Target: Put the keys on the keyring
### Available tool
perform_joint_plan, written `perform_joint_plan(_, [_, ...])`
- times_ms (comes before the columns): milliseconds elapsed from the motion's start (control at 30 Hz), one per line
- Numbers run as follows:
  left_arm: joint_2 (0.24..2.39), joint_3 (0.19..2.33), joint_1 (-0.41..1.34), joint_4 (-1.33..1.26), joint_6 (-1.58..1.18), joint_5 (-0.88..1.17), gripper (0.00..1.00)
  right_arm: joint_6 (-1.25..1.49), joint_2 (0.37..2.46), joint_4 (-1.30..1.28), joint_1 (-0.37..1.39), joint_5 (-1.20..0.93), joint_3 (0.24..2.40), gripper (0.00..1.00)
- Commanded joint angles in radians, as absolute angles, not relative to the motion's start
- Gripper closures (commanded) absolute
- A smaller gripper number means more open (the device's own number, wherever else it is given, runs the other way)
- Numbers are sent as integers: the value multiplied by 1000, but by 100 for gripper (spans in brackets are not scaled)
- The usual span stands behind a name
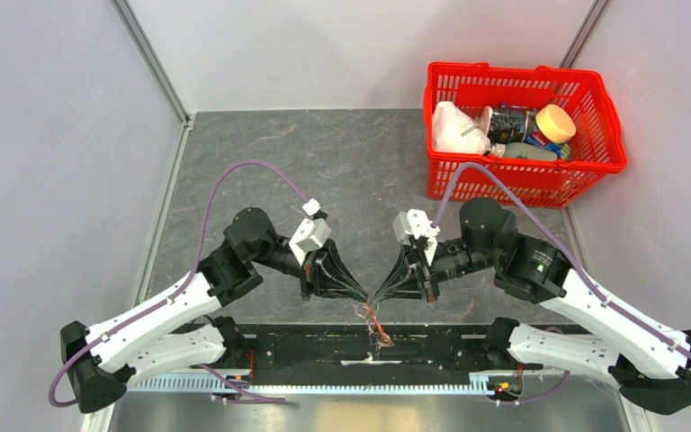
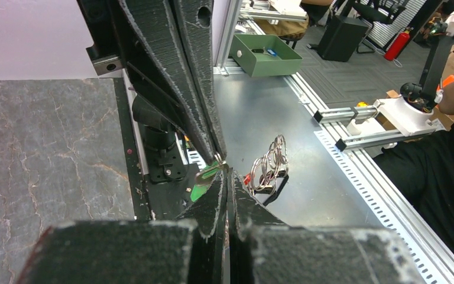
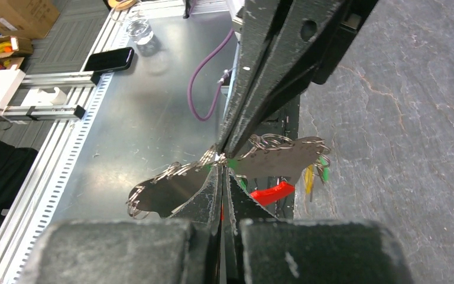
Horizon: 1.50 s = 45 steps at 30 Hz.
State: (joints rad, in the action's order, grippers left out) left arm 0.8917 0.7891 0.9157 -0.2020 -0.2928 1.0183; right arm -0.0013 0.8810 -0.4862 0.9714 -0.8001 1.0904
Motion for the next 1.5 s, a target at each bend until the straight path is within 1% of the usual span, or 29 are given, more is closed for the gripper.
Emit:
perform_joint_plan(0, [863,831,918,-212,-256,1000,98,33,871,-444,975,-742,1087,100])
perform_joint_plan(433, [864,841,918,-160,-224,964,98,46,881,-430,979,-758,1088,100])
perform_joint_plan(1067, [846,848,918,-139,-212,954,98,32,873,-465,982,-726,1077,100])
perform_joint_plan(1467, [851,853,918,-130,-204,937,98,32,877,-465,991,-746,1079,100])
